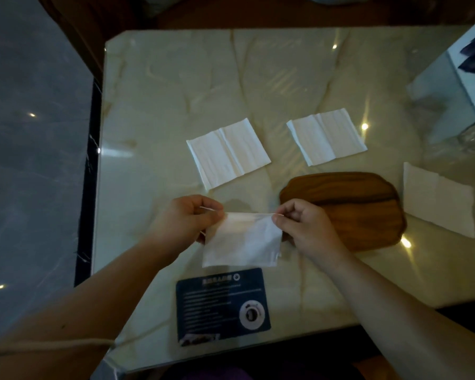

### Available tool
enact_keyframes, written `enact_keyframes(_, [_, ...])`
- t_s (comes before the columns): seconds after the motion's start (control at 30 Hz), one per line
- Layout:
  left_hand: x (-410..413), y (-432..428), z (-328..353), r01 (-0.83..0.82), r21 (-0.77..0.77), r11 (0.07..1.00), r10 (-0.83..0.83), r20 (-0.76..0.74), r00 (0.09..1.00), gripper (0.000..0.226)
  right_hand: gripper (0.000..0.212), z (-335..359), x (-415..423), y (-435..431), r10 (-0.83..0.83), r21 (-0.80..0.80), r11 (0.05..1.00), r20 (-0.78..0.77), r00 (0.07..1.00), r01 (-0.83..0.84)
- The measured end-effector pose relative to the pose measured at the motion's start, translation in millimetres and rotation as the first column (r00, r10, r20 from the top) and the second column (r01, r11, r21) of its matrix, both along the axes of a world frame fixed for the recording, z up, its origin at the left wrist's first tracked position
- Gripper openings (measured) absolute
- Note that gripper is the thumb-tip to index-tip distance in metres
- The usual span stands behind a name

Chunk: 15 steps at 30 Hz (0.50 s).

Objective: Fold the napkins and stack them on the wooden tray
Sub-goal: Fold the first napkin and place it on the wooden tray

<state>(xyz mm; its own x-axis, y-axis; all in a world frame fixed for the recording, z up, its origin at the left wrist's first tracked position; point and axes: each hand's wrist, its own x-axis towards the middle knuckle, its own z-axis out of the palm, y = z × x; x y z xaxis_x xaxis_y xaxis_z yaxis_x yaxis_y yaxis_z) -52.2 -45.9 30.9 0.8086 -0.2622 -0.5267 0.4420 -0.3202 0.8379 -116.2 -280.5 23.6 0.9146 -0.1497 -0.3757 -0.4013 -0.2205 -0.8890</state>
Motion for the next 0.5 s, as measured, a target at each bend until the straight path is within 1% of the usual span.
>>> enact_keyframes(0.1, [-7.8, -27.4, 1.0, -0.023, -0.025, 0.999, 0.022, -0.036, 0.999, 0.004, 0.008, 0.4, 0.2, -25.3, 0.003, -0.055, 0.998, 0.007, 1.000, -0.003])
enact_keyframes(0.23, [-18.1, -71.0, 2.9, -0.033, -0.014, 0.999, 0.032, -0.076, 0.997, 0.009, 0.008, -1.7, -2.9, -69.3, -0.002, -0.054, 0.999, 0.023, 1.000, 0.003])
enact_keyframes(0.33, [-20.1, -107.1, 4.5, -0.020, 0.007, 1.000, 0.021, -0.099, 0.995, 0.006, 0.009, -4.1, -2.6, -109.7, 0.025, -0.048, 0.999, 0.036, 0.999, -0.023])
enact_keyframes(0.5, [-23.2, -159.3, 1.4, -0.050, 0.067, 0.997, 0.058, -0.127, 0.990, 0.004, 0.007, -13.9, 3.0, -165.1, 0.025, -0.030, 0.999, 0.054, 0.998, -0.023])
